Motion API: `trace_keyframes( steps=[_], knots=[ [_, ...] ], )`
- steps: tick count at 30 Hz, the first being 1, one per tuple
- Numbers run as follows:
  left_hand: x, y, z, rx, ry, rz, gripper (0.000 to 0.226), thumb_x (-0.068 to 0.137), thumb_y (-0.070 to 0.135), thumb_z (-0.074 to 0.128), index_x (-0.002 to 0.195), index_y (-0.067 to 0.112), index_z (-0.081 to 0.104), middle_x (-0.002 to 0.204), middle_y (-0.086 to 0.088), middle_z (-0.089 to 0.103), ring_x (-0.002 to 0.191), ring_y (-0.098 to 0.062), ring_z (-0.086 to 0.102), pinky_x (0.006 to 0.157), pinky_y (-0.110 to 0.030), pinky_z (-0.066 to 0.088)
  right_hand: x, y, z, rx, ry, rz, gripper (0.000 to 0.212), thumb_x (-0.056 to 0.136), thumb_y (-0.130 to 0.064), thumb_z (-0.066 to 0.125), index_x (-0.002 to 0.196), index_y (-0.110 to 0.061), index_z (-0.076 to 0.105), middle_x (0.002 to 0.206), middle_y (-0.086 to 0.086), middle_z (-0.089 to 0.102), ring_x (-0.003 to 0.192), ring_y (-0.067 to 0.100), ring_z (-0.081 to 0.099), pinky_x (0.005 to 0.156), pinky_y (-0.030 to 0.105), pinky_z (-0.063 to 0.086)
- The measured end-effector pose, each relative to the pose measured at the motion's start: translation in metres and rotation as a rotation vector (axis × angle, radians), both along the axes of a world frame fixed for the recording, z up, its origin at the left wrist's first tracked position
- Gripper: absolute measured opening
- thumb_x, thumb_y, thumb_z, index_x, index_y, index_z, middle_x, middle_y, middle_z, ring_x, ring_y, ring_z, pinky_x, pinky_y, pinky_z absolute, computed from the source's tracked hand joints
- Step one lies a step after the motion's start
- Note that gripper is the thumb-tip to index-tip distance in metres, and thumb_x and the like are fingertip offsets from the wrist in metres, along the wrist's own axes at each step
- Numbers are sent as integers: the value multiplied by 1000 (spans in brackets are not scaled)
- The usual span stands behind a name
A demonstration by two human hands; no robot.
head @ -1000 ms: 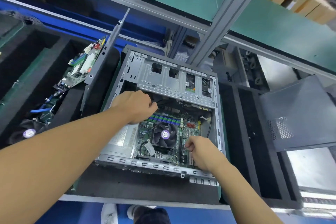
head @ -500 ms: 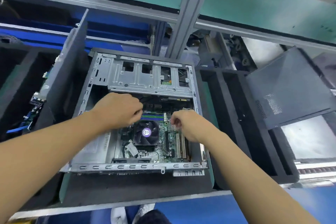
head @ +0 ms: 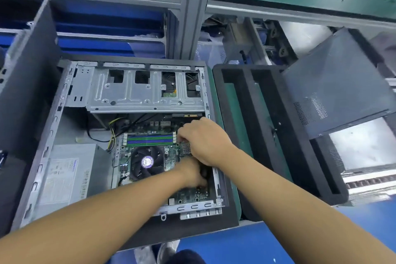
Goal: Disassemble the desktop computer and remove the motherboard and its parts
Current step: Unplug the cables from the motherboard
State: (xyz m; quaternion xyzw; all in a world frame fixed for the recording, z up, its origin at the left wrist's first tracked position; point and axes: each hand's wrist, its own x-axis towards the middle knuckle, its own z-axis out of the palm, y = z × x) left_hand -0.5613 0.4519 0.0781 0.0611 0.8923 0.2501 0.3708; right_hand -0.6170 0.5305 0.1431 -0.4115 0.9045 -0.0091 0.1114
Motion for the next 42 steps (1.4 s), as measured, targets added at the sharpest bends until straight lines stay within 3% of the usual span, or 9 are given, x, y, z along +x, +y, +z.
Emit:
trace_keyframes(
  steps=[2, 4, 6, 14, 22, 29, 33, 37, 42],
  knots=[
    [3, 5, -8, -17, 23, 89, 21, 83, 23, 69, 72, 21, 51, 78, 1, 58, 82, -22, 57, 63, -22, 36, -1, 1, 0, -4, -3, -5, 34, 79, -5, 49, 103, -23, 65, 94, -3, 67, 90, 23, 57, 82, 36, 38],
    [2, 4, -12, -4, 6, 96, 14, 82, 25, 73, 90, 18, 64, 94, -3, 67, 95, -24, 64, 70, -24, 42, -1, 0, -1, 27, 17, 6, 32, 80, -7, 49, 102, -24, 64, 93, -3, 67, 88, 23, 57, 81, 35, 37],
    [2, 2, -12, 29, 4, 70, 37, 78, 26, 78, 111, 12, 66, 109, -6, 69, 103, -25, 63, 80, -27, 47, 0, -2, -2, 57, 38, 12, 29, 81, -8, 48, 100, -24, 64, 91, -3, 67, 87, 23, 56, 80, 34, 37],
    [-2, 0, -7, 54, 74, -178, 60, 83, 29, 77, 136, 11, 54, 135, -10, 59, 120, -31, 53, 95, -31, 39, 1, -4, -1, 67, 34, 23, 24, 82, -13, 47, 94, -27, 62, 89, -5, 68, 82, 21, 52, 77, 33, 34],
    [-8, -14, -10, 84, 159, -298, 57, 86, 41, 73, 127, 6, 56, 122, -14, 64, 108, -34, 58, 76, -30, 38, 0, 1, 0, -152, -68, -85, 30, 81, -4, 49, 90, -21, 71, 90, -7, 72, 87, 22, 58, 87, 37, 40],
    [-13, -18, -7, 104, 176, -342, 53, 88, 37, 70, 128, 8, 53, 119, -14, 63, 106, -34, 57, 82, -38, 48, 3, 0, 4, -185, -66, -136, 29, 80, 0, 48, 83, -17, 72, 83, -3, 72, 83, 23, 57, 86, 34, 39],
    [-10, -18, -6, 85, 212, -412, 33, 87, 35, 69, 103, 7, 62, 90, -10, 63, 86, -33, 60, 66, -32, 41, 5, -2, 7, -169, -70, -167, 28, 80, 0, 49, 82, -16, 72, 80, -1, 71, 81, 24, 56, 85, 34, 40],
    [-7, -15, -7, 52, 299, -510, 25, 88, 33, 65, 89, 9, 69, 87, -11, 69, 69, -27, 50, 62, -30, 37, 5, -5, 8, -128, -70, -167, 26, 79, -2, 50, 81, -18, 71, 80, -2, 70, 81, 23, 56, 84, 33, 39],
    [-12, -16, -3, 197, 304, -304, 30, 83, 38, 71, 95, 12, 62, 85, -10, 65, 78, -24, 51, 65, -28, 33, 4, -6, 9, -99, -69, -166, 24, 78, -4, 51, 80, -18, 71, 79, -2, 70, 80, 23, 56, 83, 36, 40]
  ],
)
